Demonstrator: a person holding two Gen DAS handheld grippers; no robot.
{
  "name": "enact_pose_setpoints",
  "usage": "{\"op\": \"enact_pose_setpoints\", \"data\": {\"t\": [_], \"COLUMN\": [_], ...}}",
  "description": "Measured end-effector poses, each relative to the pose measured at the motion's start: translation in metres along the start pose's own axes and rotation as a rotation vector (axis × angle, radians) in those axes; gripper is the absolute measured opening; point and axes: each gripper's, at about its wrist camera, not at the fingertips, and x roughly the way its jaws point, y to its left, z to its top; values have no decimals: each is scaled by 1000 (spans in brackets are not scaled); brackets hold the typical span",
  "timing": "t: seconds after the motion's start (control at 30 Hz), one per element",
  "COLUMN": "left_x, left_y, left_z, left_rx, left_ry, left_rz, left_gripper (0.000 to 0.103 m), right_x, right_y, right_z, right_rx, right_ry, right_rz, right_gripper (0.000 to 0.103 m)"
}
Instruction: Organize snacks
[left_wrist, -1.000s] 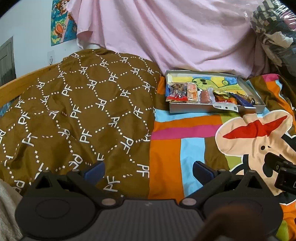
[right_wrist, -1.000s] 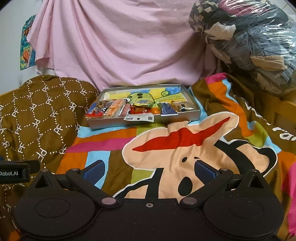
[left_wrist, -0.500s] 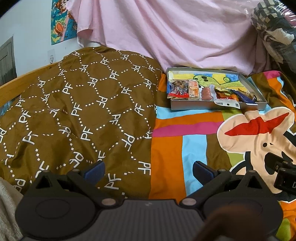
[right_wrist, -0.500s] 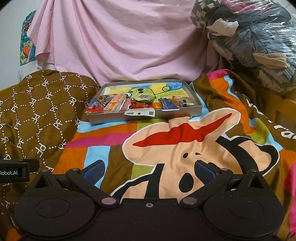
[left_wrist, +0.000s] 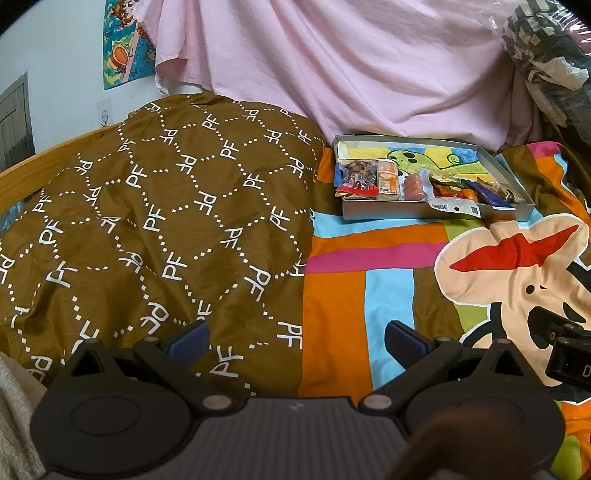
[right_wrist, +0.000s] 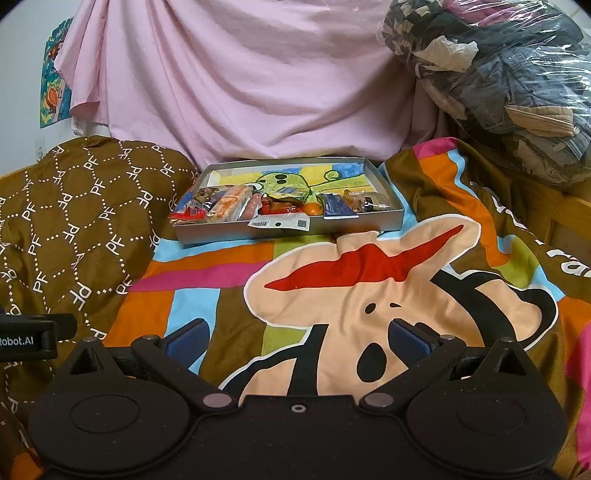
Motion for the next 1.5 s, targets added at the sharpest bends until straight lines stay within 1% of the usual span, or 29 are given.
{"op": "enact_pose_setpoints", "data": {"t": [0.63, 0.77, 0.93, 1.5], "left_x": [0, 0, 1, 0], "left_y": [0, 0, 0, -3], "left_z": [0, 1, 1, 0], "left_rx": [0, 3, 5, 19], "left_ry": [0, 17, 29, 22], "left_rz": [0, 2, 25, 20], "left_gripper": [103, 103, 103, 103], "right_x": [0, 0, 0, 1], "right_y": [0, 1, 1, 2], "right_z": [0, 0, 0, -3], "right_rx": [-1, -1, -1, -8], "right_ry": [2, 1, 2, 7], "right_rz": [-1, -1, -1, 1], "right_gripper": [102, 102, 102, 102]}}
